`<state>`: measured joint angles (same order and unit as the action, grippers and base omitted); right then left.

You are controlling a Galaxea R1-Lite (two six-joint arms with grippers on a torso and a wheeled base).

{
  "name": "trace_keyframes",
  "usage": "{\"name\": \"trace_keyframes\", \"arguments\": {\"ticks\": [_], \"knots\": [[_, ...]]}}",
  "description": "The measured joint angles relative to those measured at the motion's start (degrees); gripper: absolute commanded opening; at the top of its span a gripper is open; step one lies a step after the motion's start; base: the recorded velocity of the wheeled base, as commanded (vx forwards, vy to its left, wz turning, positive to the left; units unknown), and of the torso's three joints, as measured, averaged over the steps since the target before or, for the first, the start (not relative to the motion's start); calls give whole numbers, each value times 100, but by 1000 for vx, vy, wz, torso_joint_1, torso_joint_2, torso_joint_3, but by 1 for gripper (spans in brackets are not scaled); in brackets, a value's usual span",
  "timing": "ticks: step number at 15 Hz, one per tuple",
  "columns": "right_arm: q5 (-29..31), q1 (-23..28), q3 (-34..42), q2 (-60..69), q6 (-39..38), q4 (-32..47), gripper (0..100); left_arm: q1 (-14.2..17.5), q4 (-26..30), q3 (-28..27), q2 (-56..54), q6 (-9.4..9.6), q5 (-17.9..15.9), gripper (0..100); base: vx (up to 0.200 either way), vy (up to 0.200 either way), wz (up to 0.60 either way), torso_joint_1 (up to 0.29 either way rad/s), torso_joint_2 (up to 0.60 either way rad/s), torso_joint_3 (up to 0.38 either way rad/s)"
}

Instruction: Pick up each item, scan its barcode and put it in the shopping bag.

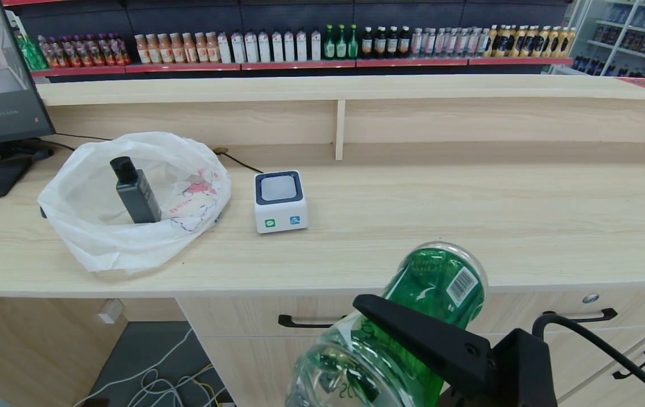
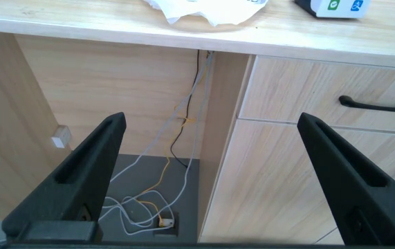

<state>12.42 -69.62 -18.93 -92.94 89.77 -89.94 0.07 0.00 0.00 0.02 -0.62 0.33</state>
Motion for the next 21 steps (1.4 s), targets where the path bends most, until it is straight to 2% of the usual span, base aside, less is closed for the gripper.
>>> {"name": "trace_keyframes", "arguments": {"ticks": [7,10,15,18,21], "knots": [[-5,11,-2,-17,-128,0,0,-2,0,0,0,-2,0,100,0,0,0,0,0,0],[0,13,35,-69,-686,0,0,-2,0,0,0,0,-1,100,0,0,0,0,0,0],[2,196,-457,-439,-2157,4,0,0,0,0,0,0,-1,100,0,0,0,0,0,0],[-105,686,-588,-435,-3580,4,0,0,0,0,0,0,-1,100,0,0,0,0,0,0],[-328,1403,-555,-205,-5110,4,0,0,0,0,0,0,-1,100,0,0,0,0,0,0]]}}
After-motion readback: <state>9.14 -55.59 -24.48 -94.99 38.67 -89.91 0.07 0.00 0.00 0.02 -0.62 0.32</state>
